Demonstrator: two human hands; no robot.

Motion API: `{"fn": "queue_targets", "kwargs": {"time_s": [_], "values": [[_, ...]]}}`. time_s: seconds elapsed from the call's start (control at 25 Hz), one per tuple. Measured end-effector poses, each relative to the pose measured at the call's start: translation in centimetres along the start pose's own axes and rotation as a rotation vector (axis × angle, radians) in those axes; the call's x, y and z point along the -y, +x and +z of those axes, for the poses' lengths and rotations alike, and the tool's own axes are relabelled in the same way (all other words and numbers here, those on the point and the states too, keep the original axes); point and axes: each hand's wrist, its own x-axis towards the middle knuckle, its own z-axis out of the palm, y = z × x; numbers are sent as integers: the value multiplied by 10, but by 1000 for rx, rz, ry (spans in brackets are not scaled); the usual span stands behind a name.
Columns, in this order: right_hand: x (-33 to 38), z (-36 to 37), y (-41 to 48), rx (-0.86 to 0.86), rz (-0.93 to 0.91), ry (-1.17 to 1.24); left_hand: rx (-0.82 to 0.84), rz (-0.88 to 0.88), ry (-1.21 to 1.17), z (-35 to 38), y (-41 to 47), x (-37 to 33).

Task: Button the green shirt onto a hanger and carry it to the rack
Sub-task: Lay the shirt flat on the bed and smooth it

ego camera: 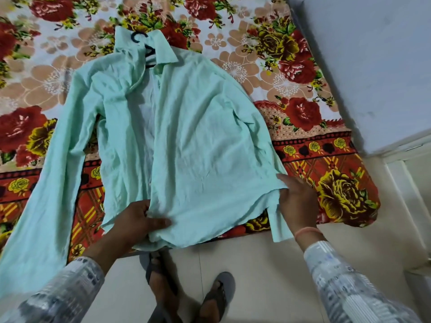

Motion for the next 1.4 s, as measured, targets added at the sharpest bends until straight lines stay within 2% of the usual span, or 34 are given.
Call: {"fn": "queue_targets", "kwargs": {"time_s": [0.08, 0.12, 0.16, 0.24, 0.32, 0.36, 0.44, 0.64, 0.8, 0.88, 0.96, 1.0, 1.04, 1.12, 1.16, 1.2, 1.24, 1.28, 1.36, 1.4], "values": [[-10, -11, 5, -13, 221, 172, -48, -9, 18, 6, -2, 3], [-11, -15, 4, 6, 244, 183, -50, -19, -1, 11, -2, 4], [-8, -18, 1, -3, 180, 95, -48, -38, -11, 14, -2, 4], [8, -17, -15, -30, -128, -195, -19, -78, -46, 21, -6, 0], [22, -7, -26, 12, -368, -341, 12, -90, -39, 23, -6, -2], [26, -2, -25, 36, -409, -355, 31, -87, -16, 23, -6, -2], [30, 1, -15, 12, -346, -301, 76, -83, 16, 21, -4, -4], [62, -27, -17, -106, -81, 291, 140, -114, -122, 11, -13, -7], [111, -44, -40, -73, 60, 566, 257, -69, -586, 8, -22, -5], [125, -40, -38, 9, 67, 640, 259, -78, -716, 7, -20, 0], [143, -40, -33, 188, 57, 663, 287, -88, -883, -1, -14, 2], [153, -43, -30, 262, 69, 748, 289, -101, -948, -6, -15, -1], [161, -51, -27, 314, 87, 900, 342, -135, -1020, -11, -19, -7], [162, -65, -24, 318, 160, 1310, 673, 3, -1112, -15, -22, -6], [153, -68, -23, 253, 234, 1443, 716, 82, -1095, -17, -27, -8], [134, -64, -24, 165, 340, 1443, 718, 157, -1010, -13, -29, -13], [110, -55, -26, 73, 461, 1312, 725, 67, -914, -9, -30, -14], [83, -39, -30, 15, 552, 1066, 589, -32, -765, -3, -33, -16], [40, -13, -43, 65, 576, 681, 261, -45, -321, 11, -30, -10], [16, 3, -46, 87, 543, 582, 222, -17, -125, 18, -26, -8]]}}
